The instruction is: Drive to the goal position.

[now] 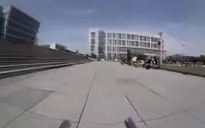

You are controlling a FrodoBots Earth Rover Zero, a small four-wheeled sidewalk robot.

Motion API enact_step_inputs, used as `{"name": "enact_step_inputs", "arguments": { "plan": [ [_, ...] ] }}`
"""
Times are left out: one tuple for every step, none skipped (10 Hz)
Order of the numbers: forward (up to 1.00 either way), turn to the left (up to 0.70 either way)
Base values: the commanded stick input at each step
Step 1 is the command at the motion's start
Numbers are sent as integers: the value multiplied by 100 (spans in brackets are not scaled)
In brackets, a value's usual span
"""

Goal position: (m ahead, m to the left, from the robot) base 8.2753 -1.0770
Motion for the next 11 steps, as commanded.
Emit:
{"name": "enact_step_inputs", "arguments": {
  "plan": [
    [70, 0],
    [70, 0],
    [70, 0],
    [70, 0],
    [70, 0],
    [70, 0],
    [70, 0],
    [70, 0],
    [70, 0],
    [70, 0],
    [70, 0]
  ]
}}
